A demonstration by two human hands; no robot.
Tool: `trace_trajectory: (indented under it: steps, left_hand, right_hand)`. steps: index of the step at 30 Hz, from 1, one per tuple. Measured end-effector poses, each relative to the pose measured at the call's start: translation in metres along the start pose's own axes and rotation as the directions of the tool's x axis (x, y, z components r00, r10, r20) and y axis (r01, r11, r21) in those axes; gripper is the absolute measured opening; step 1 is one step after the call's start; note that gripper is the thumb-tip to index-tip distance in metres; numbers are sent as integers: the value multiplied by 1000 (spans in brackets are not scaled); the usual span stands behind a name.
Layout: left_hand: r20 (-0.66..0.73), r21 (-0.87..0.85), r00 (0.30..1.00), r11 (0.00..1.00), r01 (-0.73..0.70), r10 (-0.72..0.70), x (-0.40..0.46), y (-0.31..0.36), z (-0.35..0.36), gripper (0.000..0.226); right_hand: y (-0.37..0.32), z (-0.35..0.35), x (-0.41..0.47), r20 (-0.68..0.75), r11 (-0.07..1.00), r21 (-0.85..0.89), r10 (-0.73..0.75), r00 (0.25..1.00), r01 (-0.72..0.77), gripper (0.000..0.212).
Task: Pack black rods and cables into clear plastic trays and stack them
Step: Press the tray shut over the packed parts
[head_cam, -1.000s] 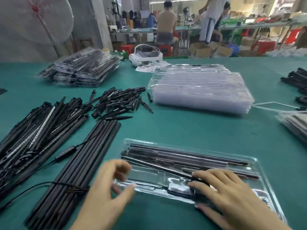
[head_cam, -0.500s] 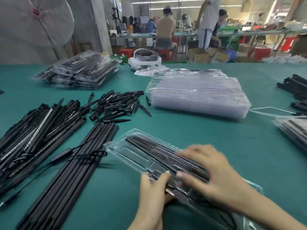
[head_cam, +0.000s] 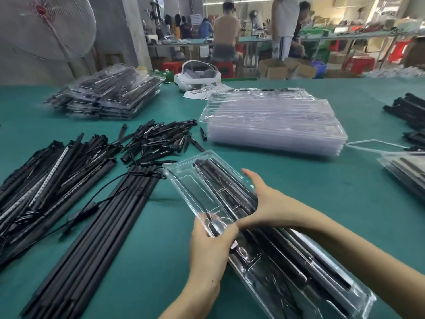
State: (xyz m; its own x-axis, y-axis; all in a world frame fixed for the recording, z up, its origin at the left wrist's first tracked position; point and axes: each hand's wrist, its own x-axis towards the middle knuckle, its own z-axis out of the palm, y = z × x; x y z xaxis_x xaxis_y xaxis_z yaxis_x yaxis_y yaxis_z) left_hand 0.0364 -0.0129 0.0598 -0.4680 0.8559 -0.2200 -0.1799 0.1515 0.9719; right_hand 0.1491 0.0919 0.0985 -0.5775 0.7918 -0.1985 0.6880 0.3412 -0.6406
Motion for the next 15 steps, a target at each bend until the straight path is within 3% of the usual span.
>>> trace_trajectory:
  steps: [6, 11, 15]
  left_hand:
    - [-49, 6, 999, 1000, -9, 10, 1, -5, -1, 21]
    - [-91, 49, 996, 999, -12, 16, 4, -4, 4, 21]
    - [-36, 43, 999, 999, 28, -26, 2, 4, 3, 17]
  right_hand:
    - [-10, 6, -3, -53, 997, -75, 24, 998, -28, 123]
    - [-17, 13, -6, -118, 985, -157, 51, 992, -69, 119]
    - [-13, 11, -9, -123, 988, -135, 55, 991, -71, 112]
